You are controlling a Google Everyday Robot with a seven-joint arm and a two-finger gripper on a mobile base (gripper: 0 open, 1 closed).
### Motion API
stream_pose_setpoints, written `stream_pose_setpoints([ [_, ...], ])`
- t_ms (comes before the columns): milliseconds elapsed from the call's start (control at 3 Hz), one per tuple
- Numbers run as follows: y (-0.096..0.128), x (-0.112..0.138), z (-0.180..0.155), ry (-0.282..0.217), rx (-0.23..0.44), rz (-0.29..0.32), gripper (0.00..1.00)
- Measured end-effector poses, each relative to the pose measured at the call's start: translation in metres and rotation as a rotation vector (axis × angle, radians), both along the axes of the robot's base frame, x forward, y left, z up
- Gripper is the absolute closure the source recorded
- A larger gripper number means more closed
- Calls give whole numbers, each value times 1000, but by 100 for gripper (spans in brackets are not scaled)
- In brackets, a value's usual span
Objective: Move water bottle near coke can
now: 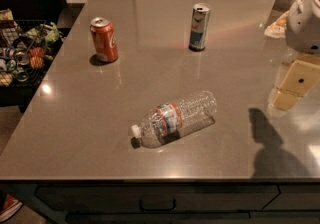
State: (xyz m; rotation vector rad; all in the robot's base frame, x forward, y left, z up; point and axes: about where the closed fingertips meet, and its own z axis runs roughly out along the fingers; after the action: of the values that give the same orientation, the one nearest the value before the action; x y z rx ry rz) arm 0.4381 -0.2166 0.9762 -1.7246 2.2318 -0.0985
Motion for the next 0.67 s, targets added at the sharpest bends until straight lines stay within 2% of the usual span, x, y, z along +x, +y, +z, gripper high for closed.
stream_pose_setpoints([
  [333, 0, 0, 1, -3, 0, 1, 0],
  [667, 9, 1, 1, -11, 5, 34, 0],
])
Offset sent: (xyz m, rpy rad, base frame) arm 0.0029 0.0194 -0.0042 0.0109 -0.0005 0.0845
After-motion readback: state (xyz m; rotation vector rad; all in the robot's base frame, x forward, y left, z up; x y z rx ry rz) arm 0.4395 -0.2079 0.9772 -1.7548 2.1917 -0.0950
